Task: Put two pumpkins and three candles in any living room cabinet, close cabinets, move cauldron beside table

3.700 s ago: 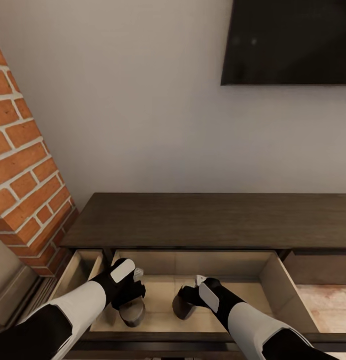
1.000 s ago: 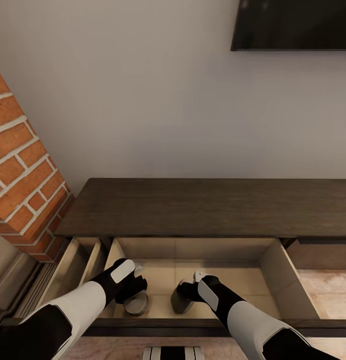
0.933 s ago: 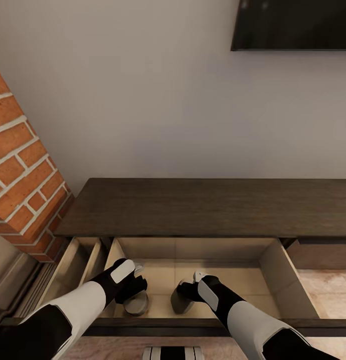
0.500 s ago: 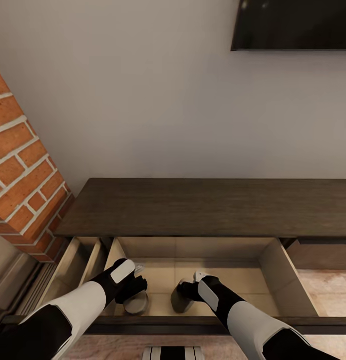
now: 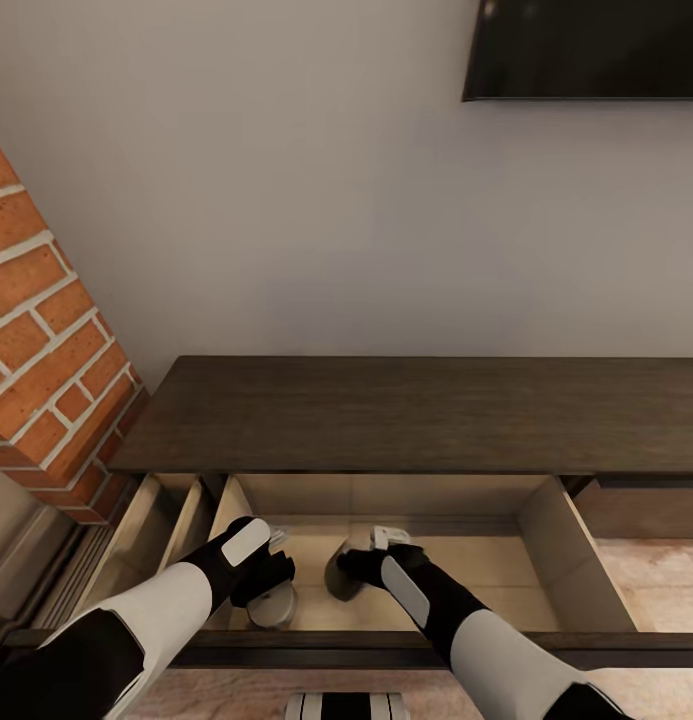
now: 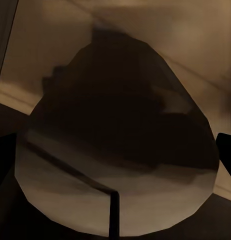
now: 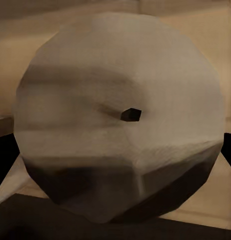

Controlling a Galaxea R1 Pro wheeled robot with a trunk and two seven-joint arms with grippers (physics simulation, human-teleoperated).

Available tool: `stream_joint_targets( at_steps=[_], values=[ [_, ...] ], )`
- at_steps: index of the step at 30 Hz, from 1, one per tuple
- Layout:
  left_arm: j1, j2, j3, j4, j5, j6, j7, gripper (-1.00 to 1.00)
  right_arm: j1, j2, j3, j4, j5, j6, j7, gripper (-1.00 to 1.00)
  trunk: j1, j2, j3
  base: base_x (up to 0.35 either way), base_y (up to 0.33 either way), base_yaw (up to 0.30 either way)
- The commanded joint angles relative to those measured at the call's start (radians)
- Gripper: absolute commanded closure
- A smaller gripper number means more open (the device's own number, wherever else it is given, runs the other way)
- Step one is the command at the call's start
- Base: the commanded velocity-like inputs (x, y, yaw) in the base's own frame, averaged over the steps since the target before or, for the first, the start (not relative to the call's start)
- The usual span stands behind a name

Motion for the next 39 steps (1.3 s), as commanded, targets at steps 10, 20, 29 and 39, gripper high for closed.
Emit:
stream_joint_targets(
  at_steps=[10,20,29,39],
  values=[
    [0.000,0.000,0.000,0.000,0.000,0.000,0.000,1.00,0.002,0.000,0.002,-0.003,-0.003,-0.010,-0.136,1.00,0.000,0.000,0.000,0.000,0.000,0.000],
    [0.000,0.000,0.000,0.000,0.000,0.000,0.000,1.00,0.009,0.000,0.004,0.110,0.001,-0.121,-0.181,1.00,0.000,0.000,0.000,0.000,0.000,0.000],
    [0.000,-0.001,0.000,0.000,0.000,0.000,0.000,1.00,0.031,0.000,0.010,0.188,0.005,-0.263,-0.179,1.00,0.000,0.000,0.000,0.000,0.000,0.000],
    [0.000,-0.001,0.000,0.000,0.000,0.000,0.000,1.00,0.052,0.000,0.106,0.227,0.004,-0.333,-0.180,1.00,0.000,0.000,0.000,0.000,0.000,0.000]
  ],
)
